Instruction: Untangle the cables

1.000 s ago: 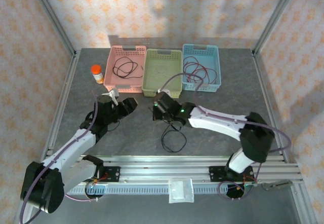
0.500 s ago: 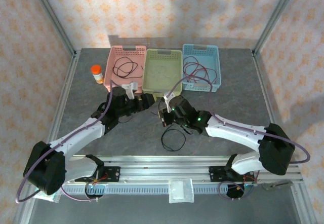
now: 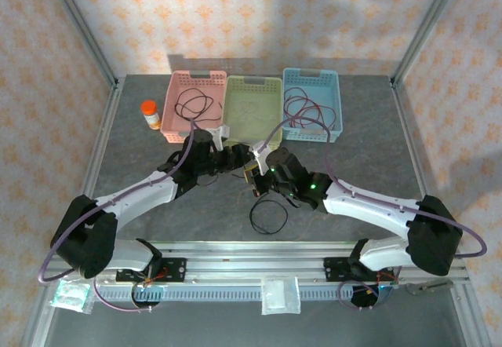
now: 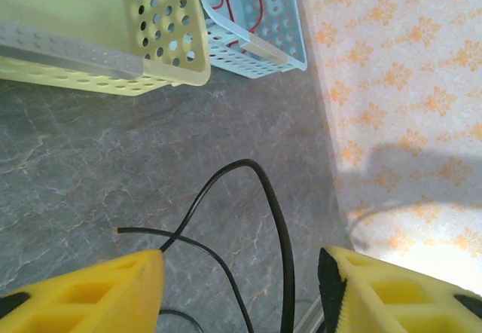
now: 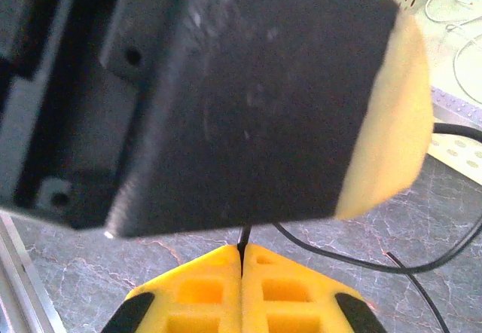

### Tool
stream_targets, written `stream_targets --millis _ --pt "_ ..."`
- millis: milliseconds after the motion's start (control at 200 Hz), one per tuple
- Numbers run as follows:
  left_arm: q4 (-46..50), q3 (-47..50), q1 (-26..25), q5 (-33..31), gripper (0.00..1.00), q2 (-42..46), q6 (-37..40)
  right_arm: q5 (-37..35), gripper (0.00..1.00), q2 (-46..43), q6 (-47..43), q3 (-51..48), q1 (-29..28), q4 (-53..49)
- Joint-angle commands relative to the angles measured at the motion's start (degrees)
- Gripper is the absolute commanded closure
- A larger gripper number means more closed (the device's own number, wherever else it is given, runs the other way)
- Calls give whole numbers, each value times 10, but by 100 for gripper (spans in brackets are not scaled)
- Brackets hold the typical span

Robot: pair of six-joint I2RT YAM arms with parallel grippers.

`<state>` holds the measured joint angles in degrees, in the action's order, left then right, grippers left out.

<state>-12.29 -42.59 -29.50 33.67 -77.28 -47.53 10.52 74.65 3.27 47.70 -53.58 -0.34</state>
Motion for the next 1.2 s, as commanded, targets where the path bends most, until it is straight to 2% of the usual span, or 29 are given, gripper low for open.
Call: stream_targets --millis 0,185,310,380,461,511,566,651,726,916,1051,1197 --pt "-12 -12 -2 -6 54 -6 2 -11 100 -17 -5 -7 -4 18" --pt "18 -25 -2 -30 78 2 19 -17 100 -21 -4 -13 -3 13" --pt "72 -52 -3 -61 95 6 50 -20 100 -21 -3 -12 -4 14" --pt "90 -62 -3 -76 100 13 58 -22 100 -21 0 -7 -4 13" --pt "103 -71 -3 -88 100 26 64 -23 100 -24 2 4 -6 8" --pt "115 -77 -2 -100 100 35 70 -33 87 -27 5 13 -8 1" --pt "131 -86 0 -111 100 46 78 -40 64 -34 6 22 -8 -5" --pt "164 -110 9 -119 100 61 95 -54 35 -48 11 34 -8 -8" --pt "190 -132 22 -123 100 78 108 -74 20 -65 23 41 -8 -4" --pt "249 -197 79 -131 100 100 143 -188 10 -80 106 63 6 4" --pt "286 -237 110 -169 100 79 180 -192 12 -23 172 100 48 5" --pt "293 -272 137 -216 100 48 206 -171 15 36 188 156 68 18"
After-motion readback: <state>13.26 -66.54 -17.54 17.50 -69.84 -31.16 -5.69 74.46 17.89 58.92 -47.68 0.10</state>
